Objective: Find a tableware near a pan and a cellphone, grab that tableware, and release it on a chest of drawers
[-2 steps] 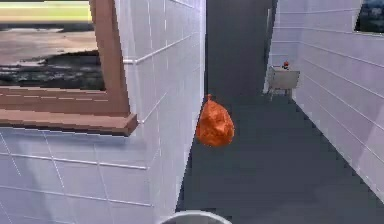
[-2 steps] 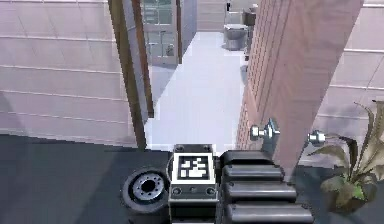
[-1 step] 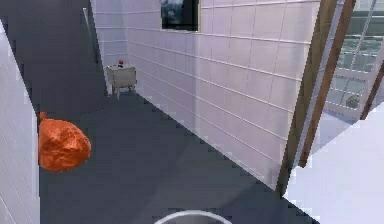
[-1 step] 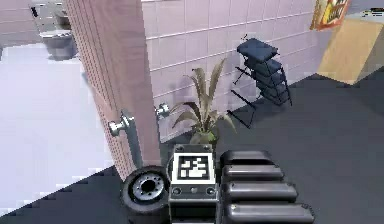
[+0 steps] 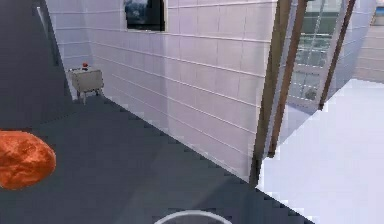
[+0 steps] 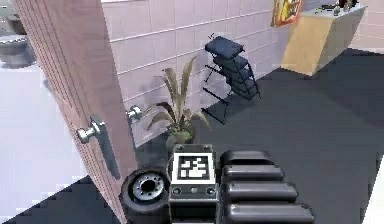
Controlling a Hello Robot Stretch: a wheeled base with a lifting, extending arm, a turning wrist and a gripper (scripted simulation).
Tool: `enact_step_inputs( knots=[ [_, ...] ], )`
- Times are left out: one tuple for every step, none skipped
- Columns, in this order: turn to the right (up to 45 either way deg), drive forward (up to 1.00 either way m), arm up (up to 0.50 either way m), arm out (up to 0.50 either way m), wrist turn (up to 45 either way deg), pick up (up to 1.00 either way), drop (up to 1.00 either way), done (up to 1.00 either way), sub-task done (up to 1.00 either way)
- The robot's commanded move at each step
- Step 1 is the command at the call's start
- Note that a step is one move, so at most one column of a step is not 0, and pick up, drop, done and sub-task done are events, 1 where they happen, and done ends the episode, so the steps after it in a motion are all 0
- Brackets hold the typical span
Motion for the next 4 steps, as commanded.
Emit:
enact_step_inputs(
  knots=[
    [0.0,0.2,0.0,0.0,0.0,0.0,0.0,0.0,0.0],
    [45.0,0.0,0.0,0.0,0.0,0.0,0.0,0.0,0.0],
    [0.0,1.0,0.0,0.0,0.0,0.0,0.0,0.0,0.0],
    [3.0,0.0,0.0,0.0,0.0,0.0,0.0,0.0,0.0]
  ],
)
